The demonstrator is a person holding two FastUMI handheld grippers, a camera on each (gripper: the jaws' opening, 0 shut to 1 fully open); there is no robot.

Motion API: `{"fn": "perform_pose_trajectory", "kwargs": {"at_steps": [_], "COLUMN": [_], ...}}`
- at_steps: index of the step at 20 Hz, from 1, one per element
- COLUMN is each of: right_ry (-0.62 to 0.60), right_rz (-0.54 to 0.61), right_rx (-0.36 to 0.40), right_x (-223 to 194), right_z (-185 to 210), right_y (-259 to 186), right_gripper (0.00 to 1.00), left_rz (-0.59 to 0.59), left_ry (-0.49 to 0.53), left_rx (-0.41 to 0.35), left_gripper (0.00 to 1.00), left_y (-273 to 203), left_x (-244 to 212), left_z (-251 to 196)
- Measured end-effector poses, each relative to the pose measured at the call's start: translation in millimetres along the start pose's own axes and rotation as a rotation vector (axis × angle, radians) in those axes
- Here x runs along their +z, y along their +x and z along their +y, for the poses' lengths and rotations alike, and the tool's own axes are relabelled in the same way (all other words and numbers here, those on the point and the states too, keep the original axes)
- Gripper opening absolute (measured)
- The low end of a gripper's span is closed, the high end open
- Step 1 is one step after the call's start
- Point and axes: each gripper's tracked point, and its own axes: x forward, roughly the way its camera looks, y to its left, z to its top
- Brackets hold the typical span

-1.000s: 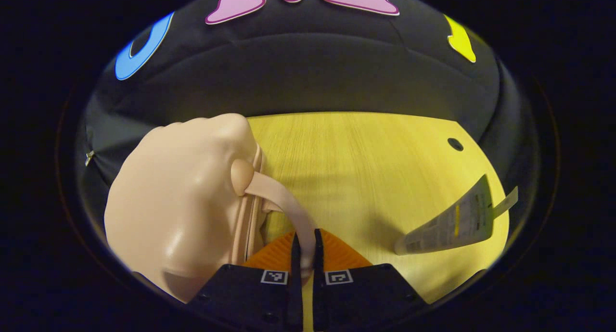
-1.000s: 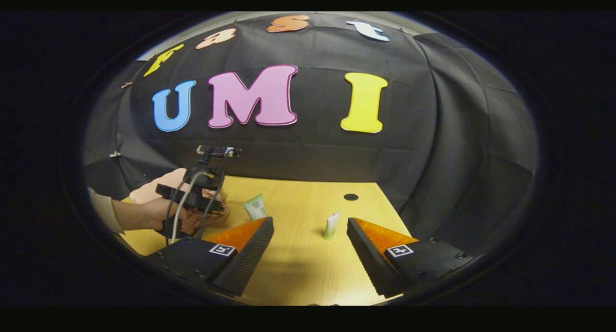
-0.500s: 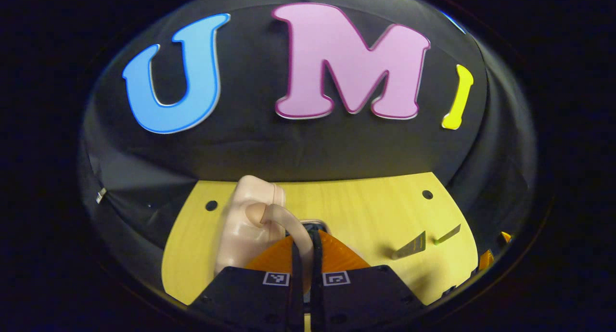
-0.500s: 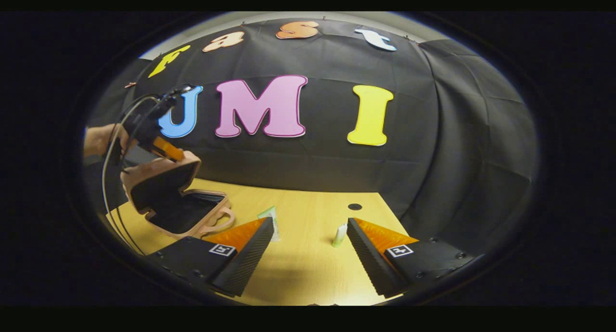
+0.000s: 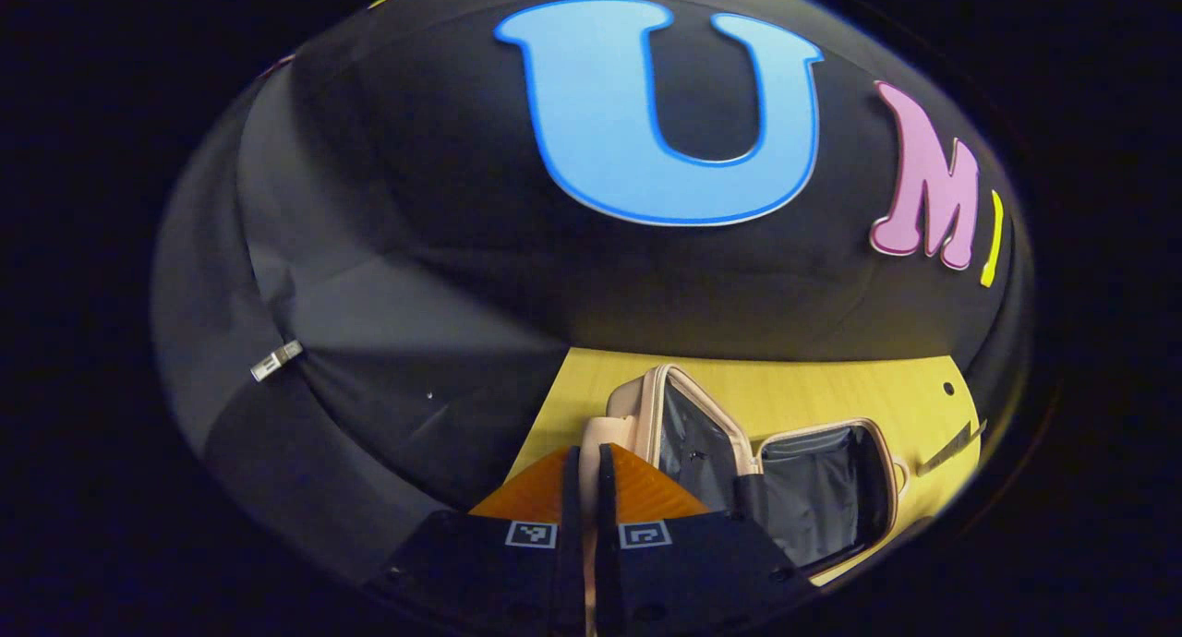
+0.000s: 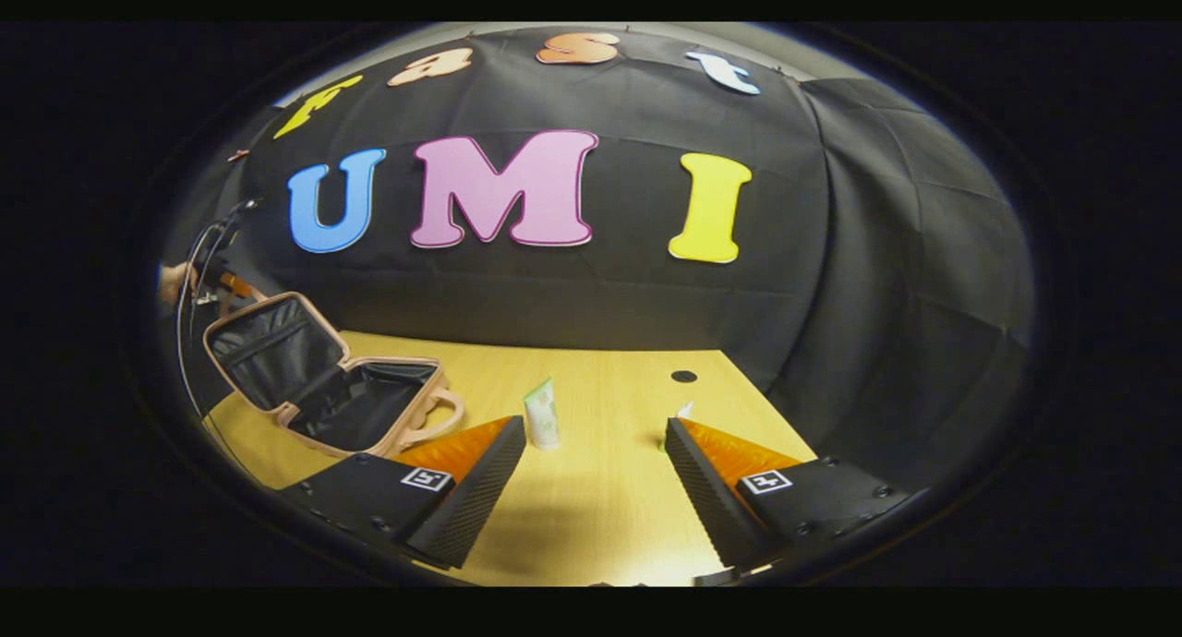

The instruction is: First open the suitcase, pack the skin care products into it, and then close the suitcase.

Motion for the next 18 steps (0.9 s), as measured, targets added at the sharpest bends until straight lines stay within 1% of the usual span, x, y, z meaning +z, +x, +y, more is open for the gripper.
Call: {"fn": "perform_pose_trajectory", "kwargs": {"at_steps": [2,3,4,5,6,7,8,9,10,11,13,14,15,17,18], "right_ry": [0.029,0.037,0.024,0.0,-0.017,-0.017,0.0,0.016,0.015,-0.003,-0.024,-0.013,0.006,0.035,0.046], "right_rz": [0.029,0.042,0.057,0.068,0.061,0.049,0.038,0.024,0.011,0.001,-0.018,-0.039,-0.059,-0.073,-0.075], "right_rx": [-0.033,-0.03,-0.025,-0.032,-0.05,-0.078,-0.092,-0.097,-0.098,-0.095,-0.081,-0.073,-0.071,-0.074,-0.075], "right_x": [-15,-23,-31,-38,-41,-40,-40,-38,-36,-33,-26,-18,-10,0,4], "right_z": [4,9,14,13,9,5,2,2,5,4,1,-2,-7,-18,-25], "right_y": [-1,0,0,1,0,-1,-1,0,1,2,6,6,8,13,15], "right_gripper": [0.97,0.97,0.96,0.97,0.97,0.97,0.97,0.97,0.97,0.97,0.97,0.97,0.97,0.97,0.97], "left_rz": [0.038,0.063,0.081,0.103,0.124,0.147,0.152,0.118,0.061,0.004,-0.128,-0.194,-0.249,-0.347,-0.386], "left_ry": [-0.075,-0.109,-0.139,-0.178,-0.22,-0.238,-0.231,-0.187,-0.143,-0.107,-0.083,-0.074,-0.067,-0.057,-0.054], "left_rx": [0.002,0.001,-0.006,-0.011,0.0,0.014,0.04,0.097,0.13,0.137,0.104,0.084,0.073,0.05,0.041], "left_gripper": [0.1,0.1,0.1,0.1,0.1,0.11,0.15,0.18,0.34,0.33,0.74,0.96,0.97,0.96,0.96], "left_y": [36,51,69,82,94,100,102,99,90,78,45,28,6,-53,-76], "left_x": [-33,-49,-65,-80,-97,-107,-114,-109,-95,-77,-34,-13,3,34,42], "left_z": [31,43,49,53,60,67,74,89,98,100,78,60,43,8,-10]}}
